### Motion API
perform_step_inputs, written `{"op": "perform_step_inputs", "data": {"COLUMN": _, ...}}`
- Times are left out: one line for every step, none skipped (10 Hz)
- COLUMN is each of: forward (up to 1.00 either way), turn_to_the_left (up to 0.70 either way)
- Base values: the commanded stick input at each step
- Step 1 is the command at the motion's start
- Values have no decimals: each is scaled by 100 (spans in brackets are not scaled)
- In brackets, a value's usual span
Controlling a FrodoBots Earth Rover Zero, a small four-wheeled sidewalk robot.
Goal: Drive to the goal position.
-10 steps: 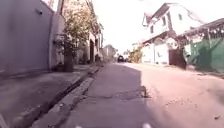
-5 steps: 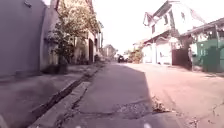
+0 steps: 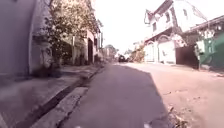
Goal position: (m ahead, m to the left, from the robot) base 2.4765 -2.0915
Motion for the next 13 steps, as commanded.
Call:
{"op": "perform_step_inputs", "data": {"forward": 100, "turn_to_the_left": 0}}
{"op": "perform_step_inputs", "data": {"forward": 100, "turn_to_the_left": 0}}
{"op": "perform_step_inputs", "data": {"forward": 100, "turn_to_the_left": 0}}
{"op": "perform_step_inputs", "data": {"forward": 100, "turn_to_the_left": 0}}
{"op": "perform_step_inputs", "data": {"forward": 100, "turn_to_the_left": 0}}
{"op": "perform_step_inputs", "data": {"forward": 100, "turn_to_the_left": 0}}
{"op": "perform_step_inputs", "data": {"forward": 100, "turn_to_the_left": 0}}
{"op": "perform_step_inputs", "data": {"forward": 100, "turn_to_the_left": 0}}
{"op": "perform_step_inputs", "data": {"forward": 100, "turn_to_the_left": 0}}
{"op": "perform_step_inputs", "data": {"forward": 100, "turn_to_the_left": 0}}
{"op": "perform_step_inputs", "data": {"forward": 100, "turn_to_the_left": 0}}
{"op": "perform_step_inputs", "data": {"forward": 100, "turn_to_the_left": 0}}
{"op": "perform_step_inputs", "data": {"forward": 100, "turn_to_the_left": 0}}
